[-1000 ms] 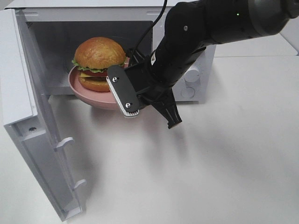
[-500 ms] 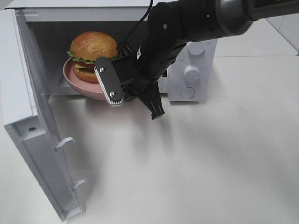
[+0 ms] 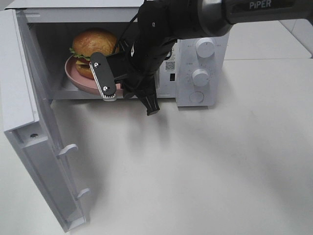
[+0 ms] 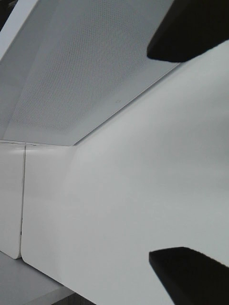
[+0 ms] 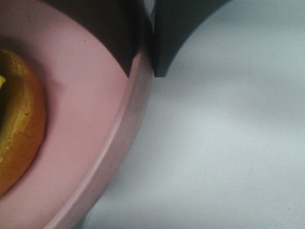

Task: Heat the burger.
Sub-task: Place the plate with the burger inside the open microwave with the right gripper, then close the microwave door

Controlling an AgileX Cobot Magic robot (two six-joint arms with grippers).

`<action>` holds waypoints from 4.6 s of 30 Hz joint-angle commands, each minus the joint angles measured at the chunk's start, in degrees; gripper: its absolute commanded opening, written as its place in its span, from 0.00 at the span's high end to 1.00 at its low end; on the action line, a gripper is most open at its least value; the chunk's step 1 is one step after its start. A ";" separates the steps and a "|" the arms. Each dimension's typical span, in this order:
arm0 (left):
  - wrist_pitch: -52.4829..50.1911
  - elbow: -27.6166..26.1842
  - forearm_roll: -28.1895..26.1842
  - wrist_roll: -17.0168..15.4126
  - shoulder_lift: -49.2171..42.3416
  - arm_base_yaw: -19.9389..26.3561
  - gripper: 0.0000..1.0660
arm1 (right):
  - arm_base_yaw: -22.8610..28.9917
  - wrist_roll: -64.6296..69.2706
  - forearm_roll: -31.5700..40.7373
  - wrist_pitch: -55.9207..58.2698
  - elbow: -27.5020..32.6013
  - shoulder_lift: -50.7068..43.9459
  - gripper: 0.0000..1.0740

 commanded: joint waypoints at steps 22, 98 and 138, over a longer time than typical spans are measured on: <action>-0.06 0.11 -0.17 0.06 -0.17 0.23 0.08 | -0.06 3.32 -4.53 0.57 -15.53 7.79 1.00; -0.06 0.11 -0.17 0.06 -0.17 0.23 0.08 | -1.20 11.12 -7.91 -12.32 8.25 -6.76 0.36; -0.06 0.11 -0.17 0.06 -0.17 0.23 0.08 | -1.43 64.52 -7.39 -8.31 38.16 -35.18 0.36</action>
